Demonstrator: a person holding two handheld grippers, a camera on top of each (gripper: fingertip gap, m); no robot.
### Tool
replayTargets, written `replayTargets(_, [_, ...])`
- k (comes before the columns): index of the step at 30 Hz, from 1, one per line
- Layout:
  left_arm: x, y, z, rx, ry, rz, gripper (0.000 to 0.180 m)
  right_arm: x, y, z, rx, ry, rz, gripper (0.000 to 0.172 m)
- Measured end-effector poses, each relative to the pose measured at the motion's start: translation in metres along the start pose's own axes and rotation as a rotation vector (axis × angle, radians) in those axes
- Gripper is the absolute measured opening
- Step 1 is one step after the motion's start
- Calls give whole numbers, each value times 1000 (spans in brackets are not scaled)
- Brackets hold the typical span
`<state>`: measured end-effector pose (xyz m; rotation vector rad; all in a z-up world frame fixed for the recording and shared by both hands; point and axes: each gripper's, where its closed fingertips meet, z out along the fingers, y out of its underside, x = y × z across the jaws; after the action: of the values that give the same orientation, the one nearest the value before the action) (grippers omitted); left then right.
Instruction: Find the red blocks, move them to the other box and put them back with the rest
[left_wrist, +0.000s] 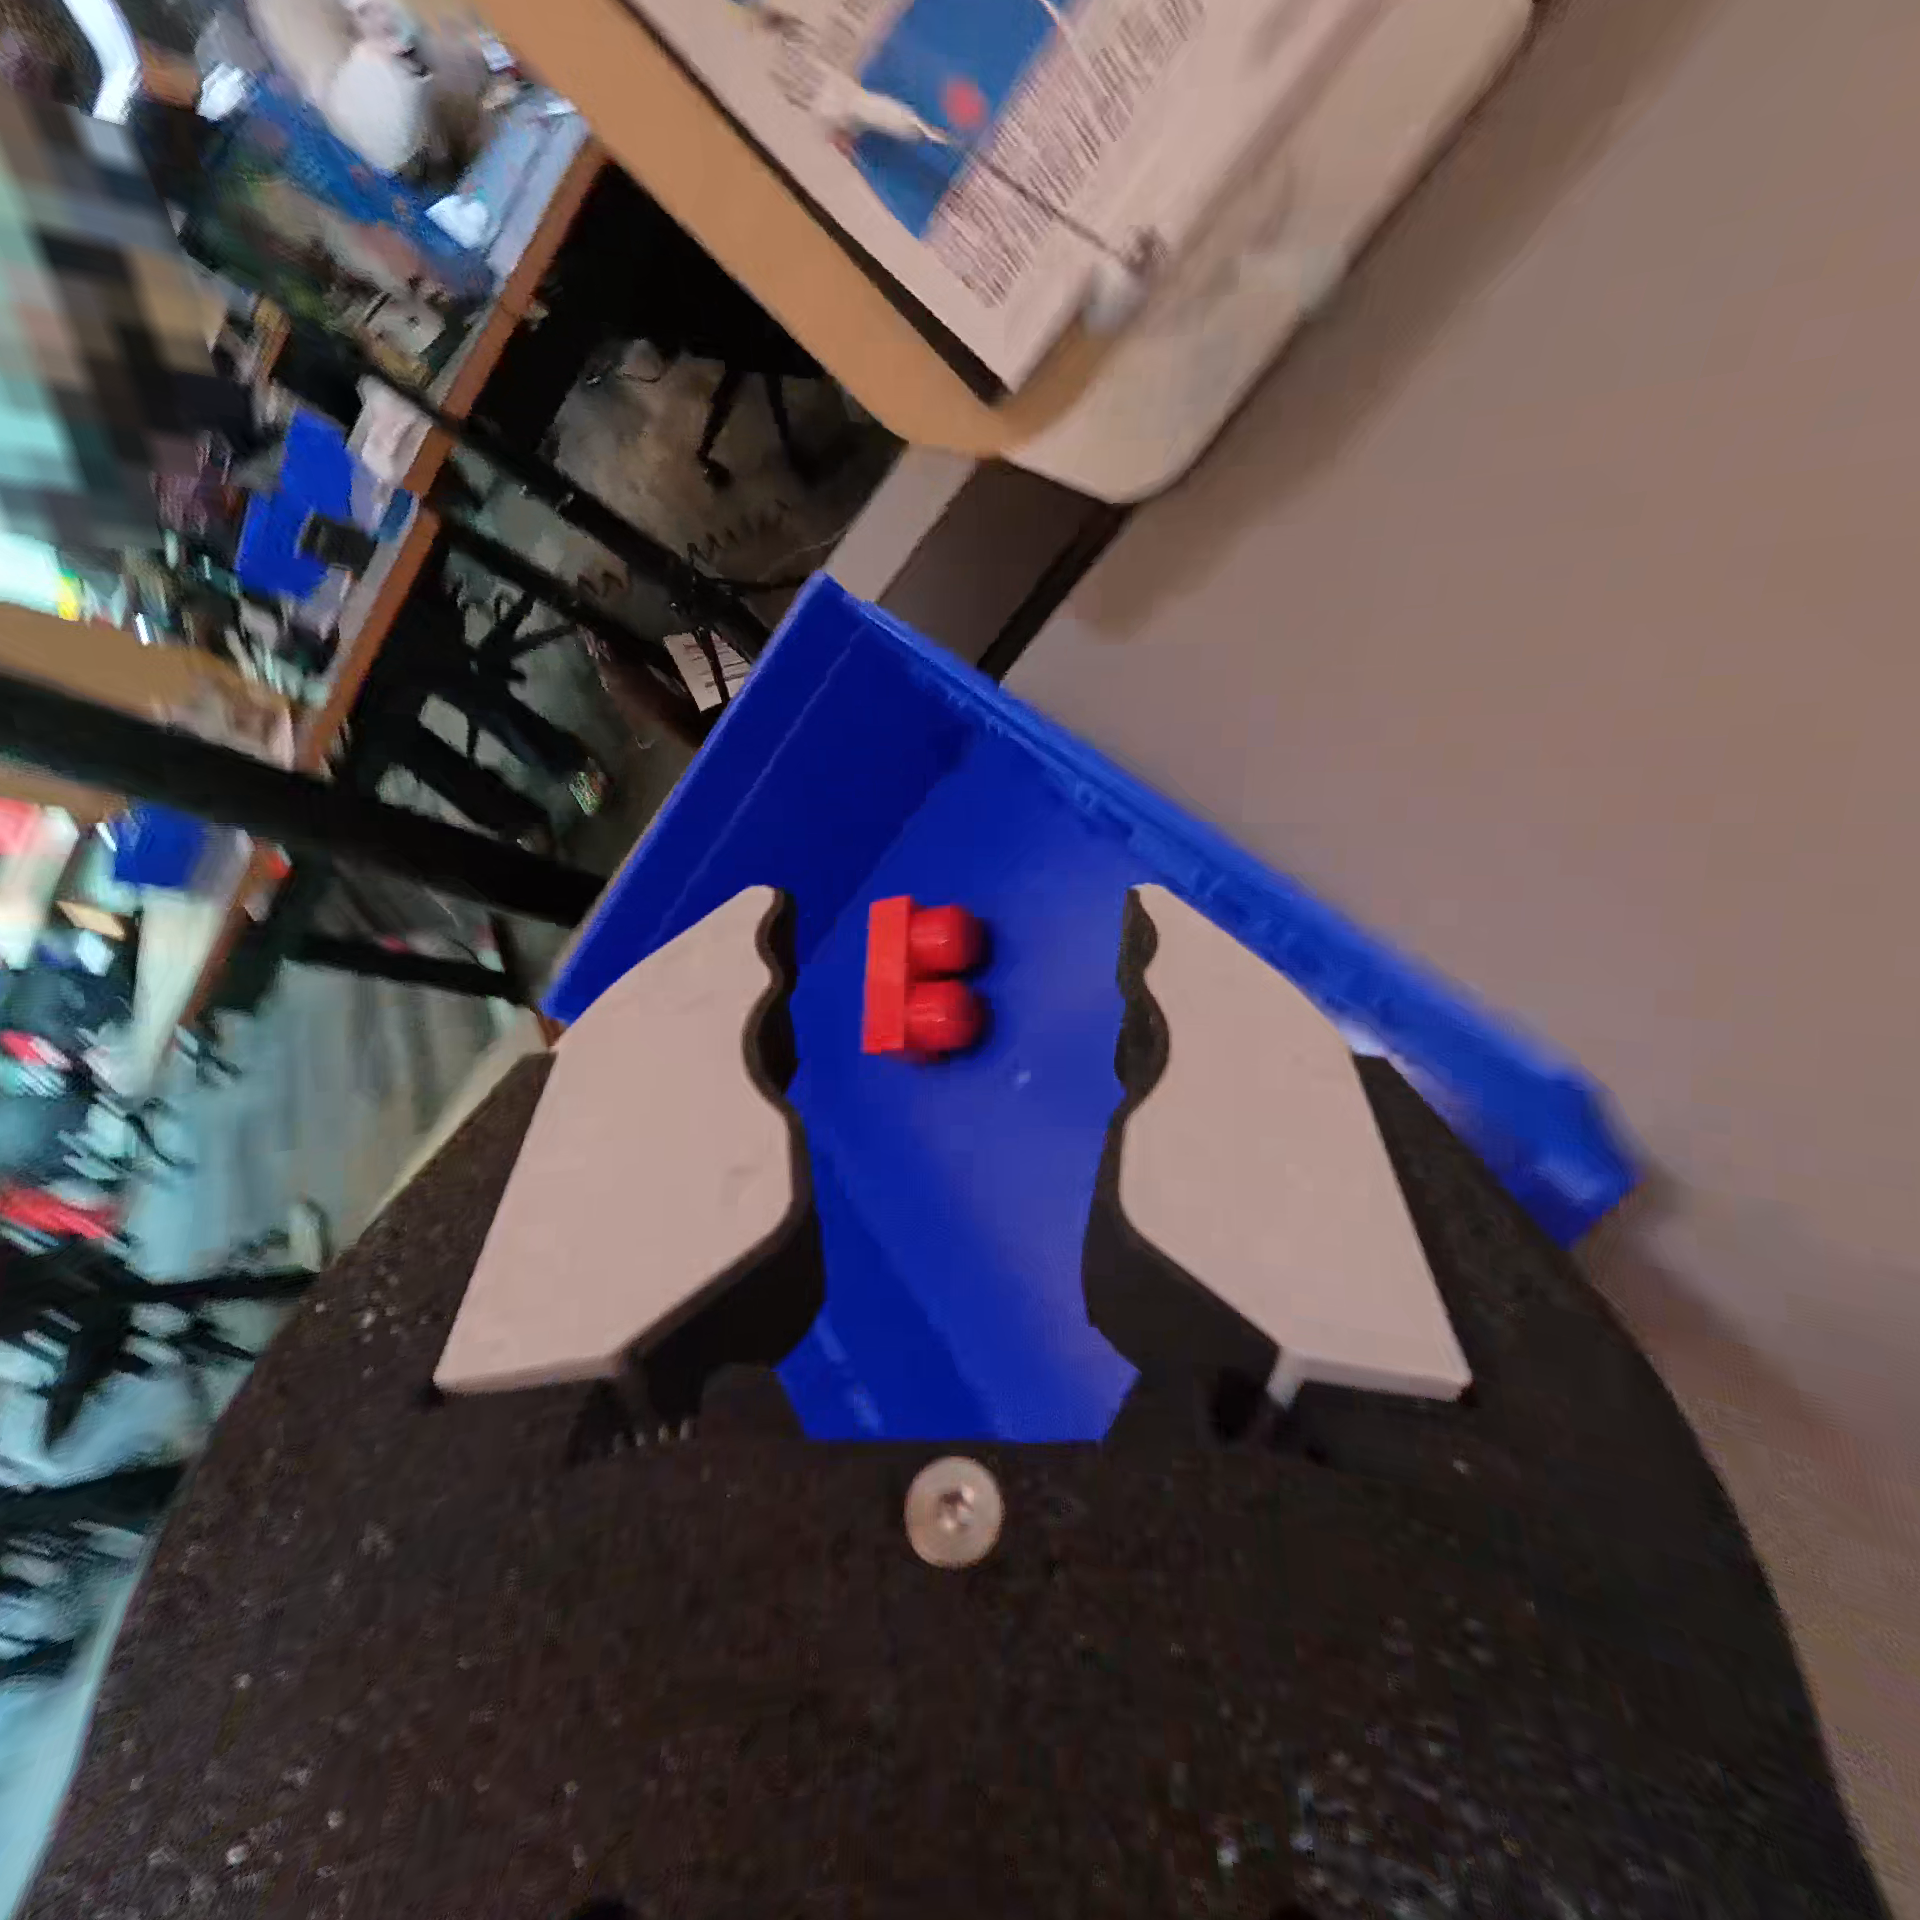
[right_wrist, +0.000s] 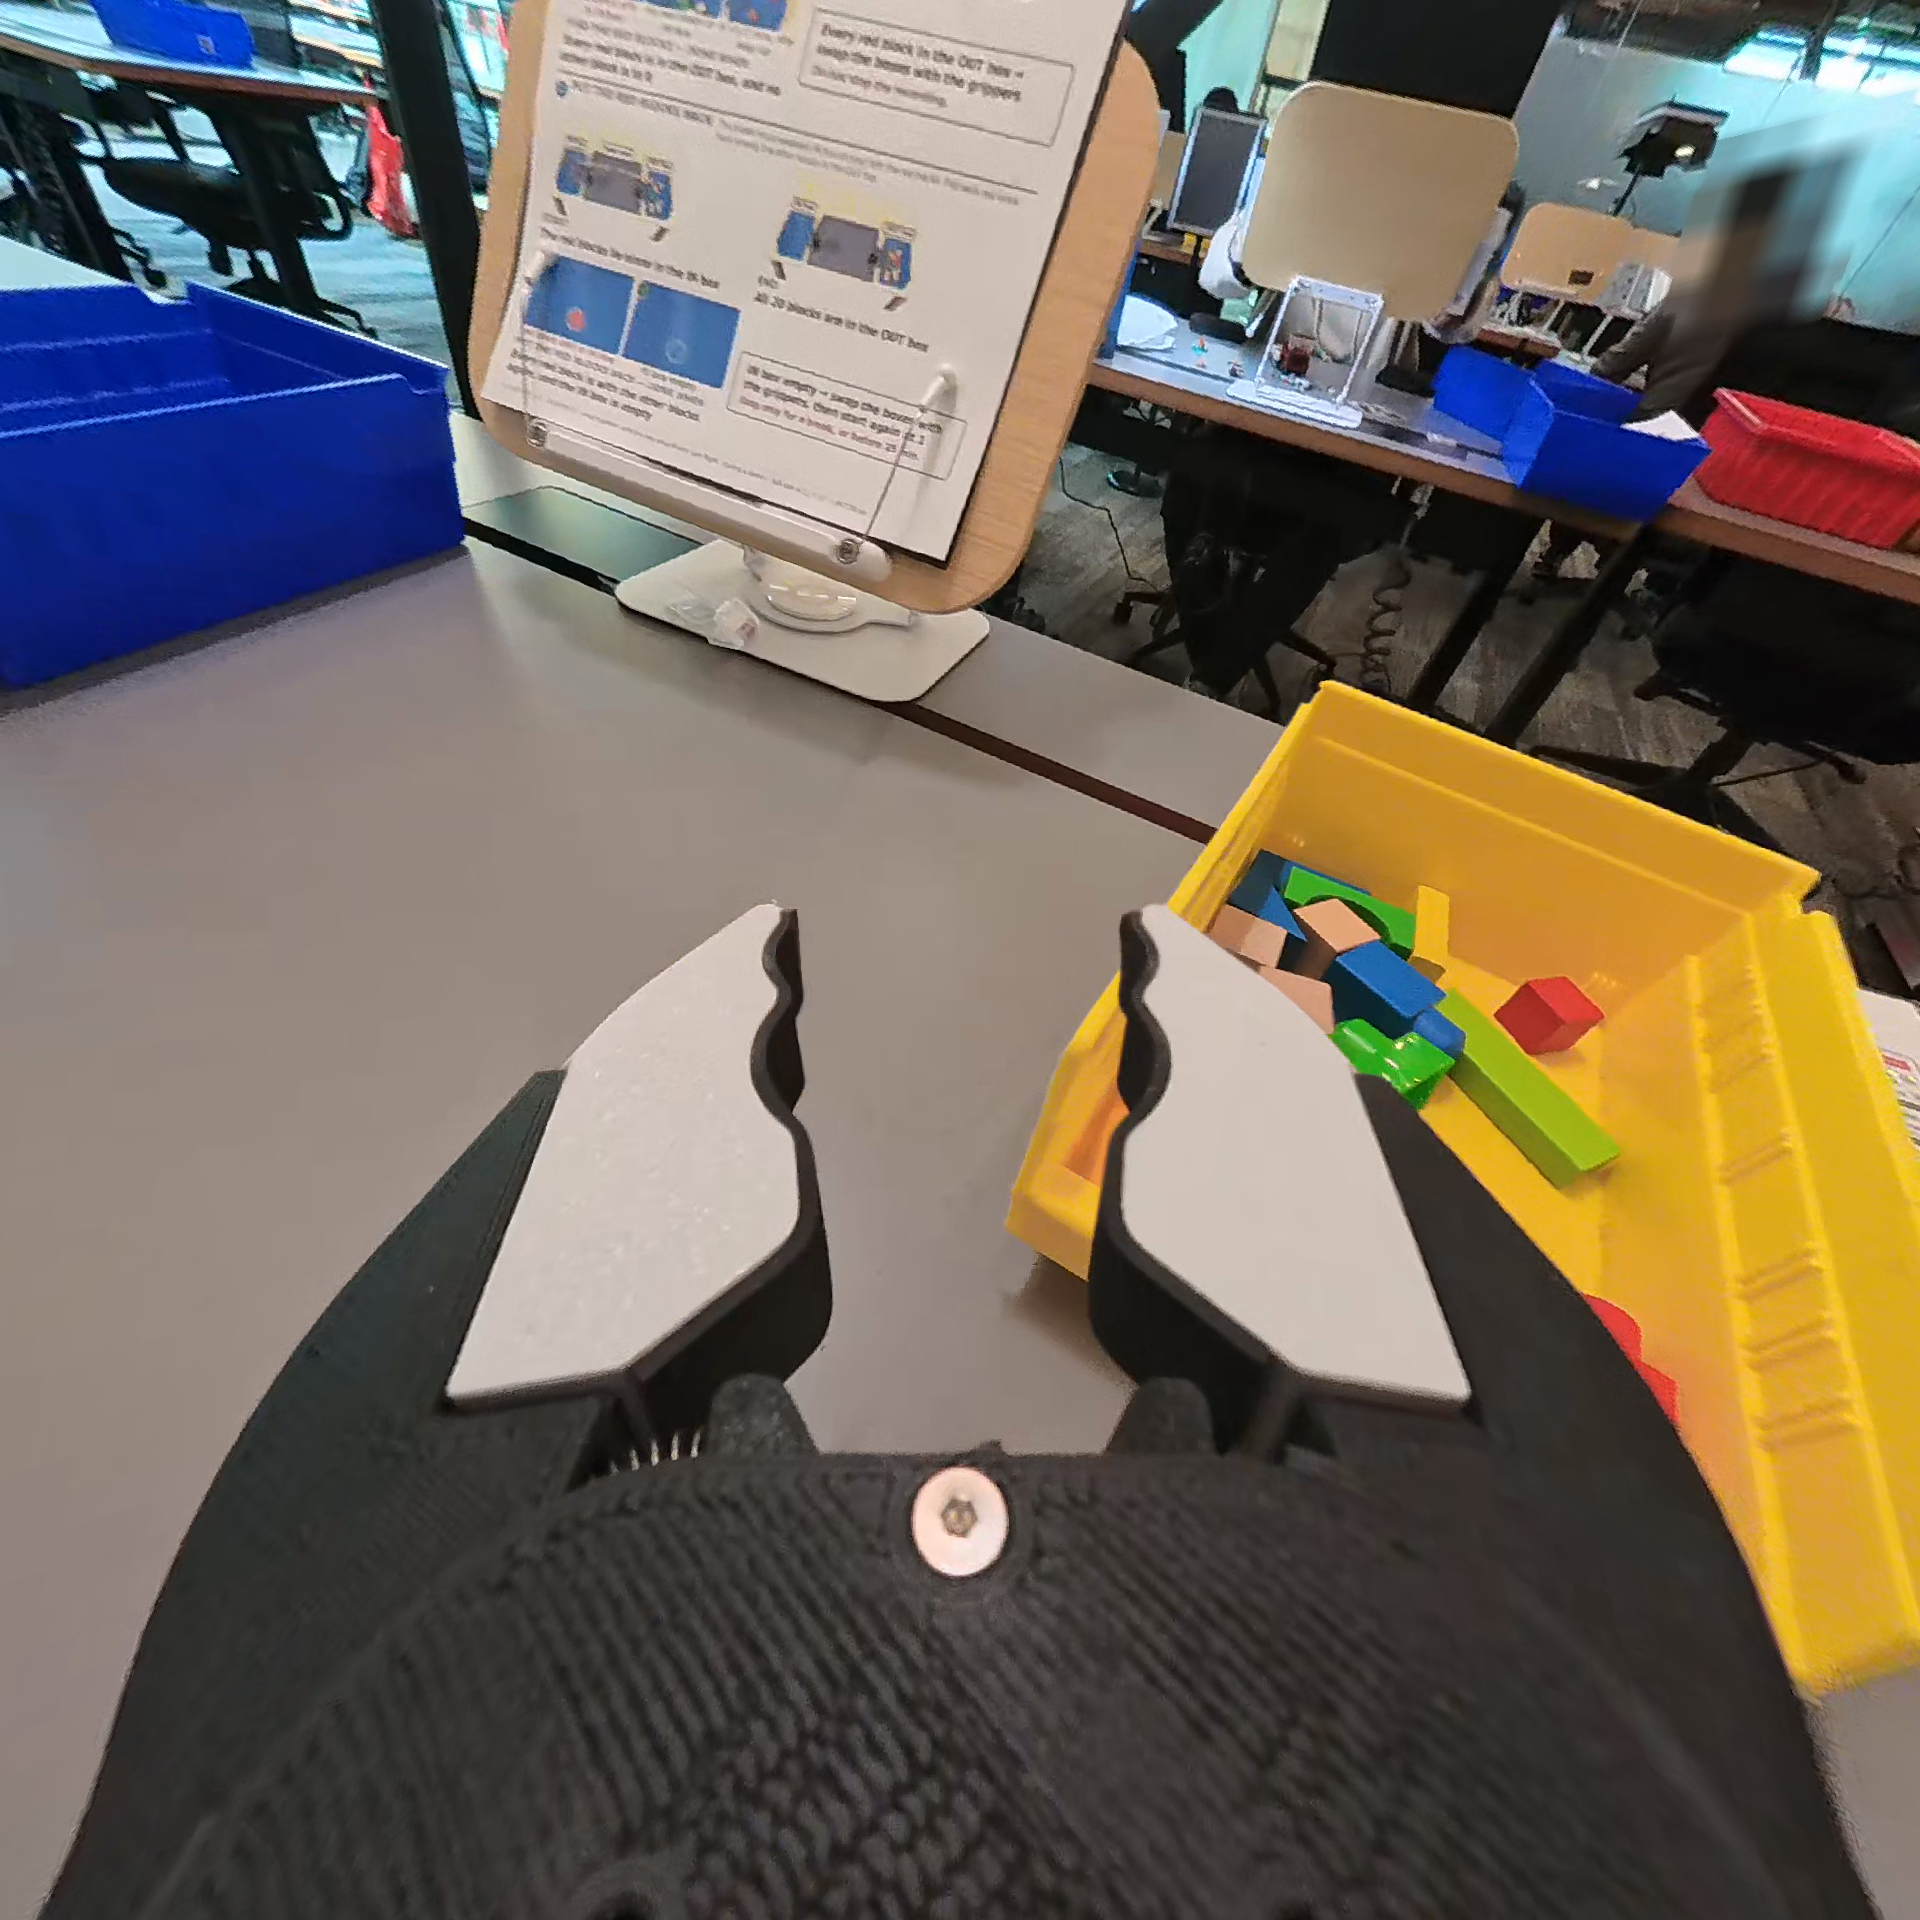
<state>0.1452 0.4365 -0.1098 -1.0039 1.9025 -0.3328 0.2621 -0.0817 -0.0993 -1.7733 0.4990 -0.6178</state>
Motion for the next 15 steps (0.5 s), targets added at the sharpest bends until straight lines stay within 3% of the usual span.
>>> replayTargets(4, [-5, 46, 36, -156, 111, 440, 75, -2, 3, 3, 4, -27, 17, 59])
replayTargets(8, [-15, 87, 58, -367, 231, 709, 89, -2, 8, 7, 2, -51, 43, 59])
replayTargets(15, [-35, 92, 91, -420, 339, 976, 74, -1, 9, 8, 28, -90, 83, 59])
